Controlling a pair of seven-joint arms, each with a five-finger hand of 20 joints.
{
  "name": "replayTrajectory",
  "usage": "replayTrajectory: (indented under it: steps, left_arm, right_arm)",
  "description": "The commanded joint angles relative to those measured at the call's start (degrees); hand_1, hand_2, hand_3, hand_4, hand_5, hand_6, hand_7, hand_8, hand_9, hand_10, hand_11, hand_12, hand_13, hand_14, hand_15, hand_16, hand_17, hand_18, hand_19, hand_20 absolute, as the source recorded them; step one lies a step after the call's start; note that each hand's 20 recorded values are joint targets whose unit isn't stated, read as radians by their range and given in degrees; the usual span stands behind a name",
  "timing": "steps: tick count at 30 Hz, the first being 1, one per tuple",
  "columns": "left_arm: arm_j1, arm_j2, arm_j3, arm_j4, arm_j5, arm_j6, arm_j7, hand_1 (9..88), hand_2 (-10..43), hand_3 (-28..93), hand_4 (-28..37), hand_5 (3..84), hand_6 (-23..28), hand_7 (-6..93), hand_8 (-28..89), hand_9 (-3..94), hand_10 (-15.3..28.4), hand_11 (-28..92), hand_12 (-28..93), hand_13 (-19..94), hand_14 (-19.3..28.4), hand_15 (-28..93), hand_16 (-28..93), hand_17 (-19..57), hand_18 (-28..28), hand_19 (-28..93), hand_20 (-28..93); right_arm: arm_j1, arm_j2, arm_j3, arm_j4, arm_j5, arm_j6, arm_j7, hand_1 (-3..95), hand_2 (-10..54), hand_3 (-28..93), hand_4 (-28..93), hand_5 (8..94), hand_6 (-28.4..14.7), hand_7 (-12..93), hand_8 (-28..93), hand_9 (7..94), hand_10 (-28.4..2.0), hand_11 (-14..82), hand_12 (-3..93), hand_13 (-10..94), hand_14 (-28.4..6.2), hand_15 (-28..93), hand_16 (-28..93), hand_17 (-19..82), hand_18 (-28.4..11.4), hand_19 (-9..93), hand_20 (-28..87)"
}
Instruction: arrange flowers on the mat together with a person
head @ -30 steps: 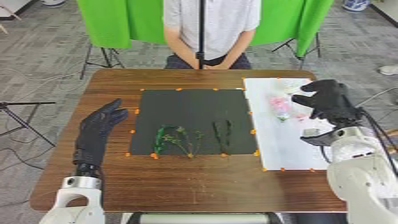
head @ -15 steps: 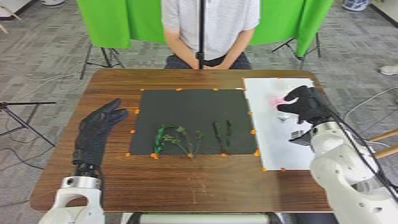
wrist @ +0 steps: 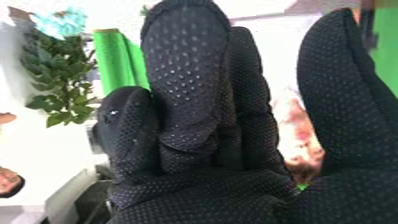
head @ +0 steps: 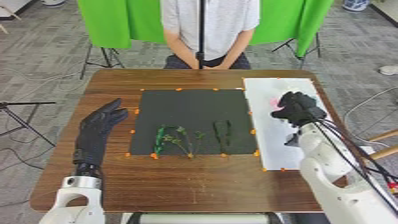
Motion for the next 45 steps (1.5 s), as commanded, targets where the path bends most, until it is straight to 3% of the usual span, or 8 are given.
replayTrajectory:
  steps: [1,16,20,21,23,25,36,45]
  left_arm:
    - [0.2,-0.22,0.21,0.18,0.10,-0.19,-0.52,24.4,-7.0,64,-24.3,46.8,4.2,10.5,-6,47.5,15.0,19,13,36,17.9,19,1,6.9,12.1,12,16]
    - [0.2,-0.32,0.17,0.24,0.20,-0.60,-0.51,24.7,-6.9,63,-24.1,46.8,4.0,10.7,-6,47.4,15.0,19,13,36,17.9,19,1,6.9,12.2,12,16]
    - [0.1,-0.30,0.07,0.32,0.18,-0.48,-0.62,24.9,-6.9,63,-24.0,46.8,4.0,10.7,-6,47.4,15.0,19,13,36,17.9,19,1,6.8,12.1,12,16]
    - [0.1,-0.28,0.02,0.33,0.15,-0.51,-0.61,24.8,-6.9,63,-23.9,46.8,4.0,10.7,-6,47.4,14.9,19,13,36,17.9,19,1,6.8,12.1,12,16]
    - [0.2,-0.19,-0.06,0.30,0.15,-0.46,-0.64,24.8,-6.9,63,-23.9,46.8,4.0,10.7,-6,47.4,14.9,19,13,36,17.9,19,1,6.9,12.1,12,16]
    - [0.3,-0.10,-0.29,0.30,0.21,-0.53,-0.69,24.9,-6.9,63,-23.9,46.8,4.0,10.7,-6,47.4,15.0,19,13,36,17.9,19,1,6.9,12.1,12,16]
    - [1.9,2.90,-3.55,0.05,-1.37,1.74,-0.86,24.9,-7.0,63,-23.8,46.6,4.3,10.4,-6,47.1,14.9,19,13,36,17.8,19,1,7.1,12.1,12,16]
    - [5.4,4.36,-8.28,-0.24,-4.01,5.09,-0.16,23.0,-5.1,64,-25.0,46.6,4.3,10.4,-6,47.3,15.0,19,13,36,18.0,19,1,7.2,12.2,13,16]
  right_arm:
    - [-0.1,0.6,-0.8,0.8,-3.2,-2.4,2.2,39.5,-9.5,62,-21,62.4,1.7,16,-9,79.7,-13.1,22.1,22.5,94,-3.0,42,29,62,-11.0,92,28]
    - [-0.6,-1.0,-2.2,3.4,-3.1,-0.8,3.1,46.4,-9.5,62,-23,62.3,2.8,16,-10,82.0,-11.5,22.2,22.0,94,-1.3,49,25,66,-9.6,93,28]
    - [-1.1,-1.5,-2.7,4.2,-2.8,1.7,2.8,53.9,-9.5,56,-22,64.7,3.4,17,-10,85.6,-9.9,15.0,31.1,94,-0.8,51,22,67,-8.9,93,27]
    - [-1.2,-1.5,-2.8,4.3,-2.5,2.6,3.0,57.4,-9.5,51,-20,65.6,3.3,17,-10,87.1,-9.5,12.1,33.6,94,-0.7,51,22,67,-8.8,93,27]
    - [-1.5,-1.6,-3.1,4.8,-2.5,3.9,2.9,83.7,-9.5,-15,25,67.4,3.0,18,-5,90.0,-8.9,7.9,37.0,94,-0.5,53,21,67,-8.4,93,28]
    - [-1.9,-1.6,-3.2,4.9,-1.2,5.3,3.0,90.2,-9.5,-27,35,71.2,2.0,19,3,91.7,-8.4,7.1,37.3,94,-0.2,54,20,68,-8.1,93,28]
    - [-1.6,-0.8,-1.8,1.9,3.4,5.8,3.4,94.5,-9.5,-28,43,81.9,-0.6,19,12,93.7,-8.1,12.4,33.3,94,0.3,57,19,70,-8.2,93,30]
    - [8.4,1.0,-4.9,-5.7,8.7,4.2,1.8,94.6,-9.5,-28,44,82.3,-1.2,19,13,93.7,-8.4,13.2,32.4,94,0.2,57,19,70,-8.1,93,30]
